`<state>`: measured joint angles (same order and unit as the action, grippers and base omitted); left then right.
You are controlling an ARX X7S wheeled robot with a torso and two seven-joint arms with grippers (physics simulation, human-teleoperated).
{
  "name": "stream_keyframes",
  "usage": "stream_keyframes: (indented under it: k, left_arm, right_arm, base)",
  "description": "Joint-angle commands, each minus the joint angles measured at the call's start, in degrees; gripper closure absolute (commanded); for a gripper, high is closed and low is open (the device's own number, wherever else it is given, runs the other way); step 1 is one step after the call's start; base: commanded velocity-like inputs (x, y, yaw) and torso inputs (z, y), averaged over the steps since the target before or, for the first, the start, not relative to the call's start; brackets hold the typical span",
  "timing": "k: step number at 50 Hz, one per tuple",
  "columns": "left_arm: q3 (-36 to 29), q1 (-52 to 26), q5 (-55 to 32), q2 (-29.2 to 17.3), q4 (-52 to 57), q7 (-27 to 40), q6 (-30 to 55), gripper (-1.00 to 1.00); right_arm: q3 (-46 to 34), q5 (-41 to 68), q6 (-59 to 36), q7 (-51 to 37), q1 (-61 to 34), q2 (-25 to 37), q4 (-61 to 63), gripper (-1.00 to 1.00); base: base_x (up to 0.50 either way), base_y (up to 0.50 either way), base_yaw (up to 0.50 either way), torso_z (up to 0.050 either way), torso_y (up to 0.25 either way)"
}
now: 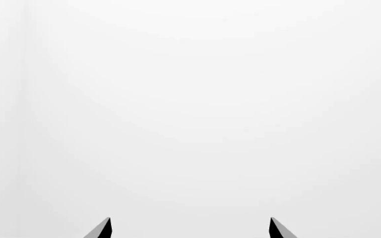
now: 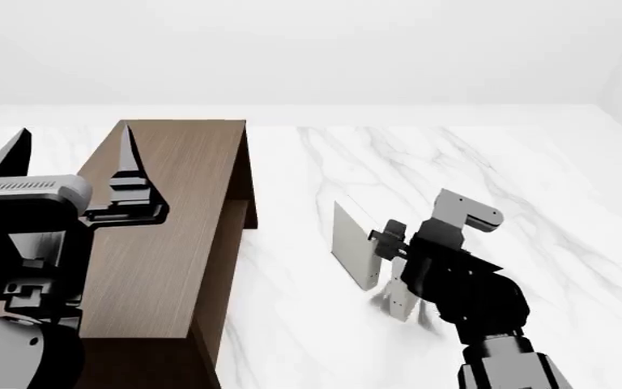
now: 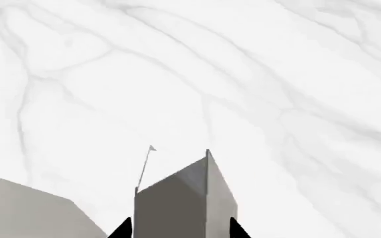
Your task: Pick up the book on the right and place it under the cabinet shelf.
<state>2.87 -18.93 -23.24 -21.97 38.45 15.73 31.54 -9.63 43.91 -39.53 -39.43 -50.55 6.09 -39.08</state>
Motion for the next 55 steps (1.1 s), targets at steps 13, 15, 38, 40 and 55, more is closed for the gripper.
stream_keyframes:
  k: [13,15,38,40,55]
  left_arm:
    - [0.61,0.82,-0.59,-0.36,-0.11,-0.03,-1.26,-1.00]
    - [0.88,1.12,-0.71,-0.44,-0.11,-0.13,-1.56,-1.00]
    - [2.63,1.65,-1.89,-0.68,-1.10,-0.15,-2.87,-1.00]
    - [2.59,1.56,-1.97,-0.68,-1.06,-0.10,-2.83,-1.00]
    - [1.78,0.76,-2.17,-0.69,-0.65,0.29,-2.51,-1.00]
  right_arm:
    - [-1.37,-0.44,4.63,-7.00,0.96,1.07,0.59,1.00]
    - [-1.50,-1.40,5.74,-8.03,0.89,1.61,1.10,1.00]
    - [-6.86,-10.81,8.48,-13.84,-3.53,6.70,2.93,1.00]
    - [-7.44,-10.75,6.96,-13.70,-3.68,7.82,5.62,1.00]
    - [-10.26,-6.25,-3.68,-8.79,-3.73,18.18,32.05,1.00]
  base:
    - [0.00,0.00,0.00,0.000,0.000]
    - [0.00,0.00,0.00,0.000,0.000]
    - [0.00,0.00,0.00,0.000,0.000]
    - [0.00,0.00,0.00,0.000,0.000]
    - [0.00,0.00,0.00,0.000,0.001]
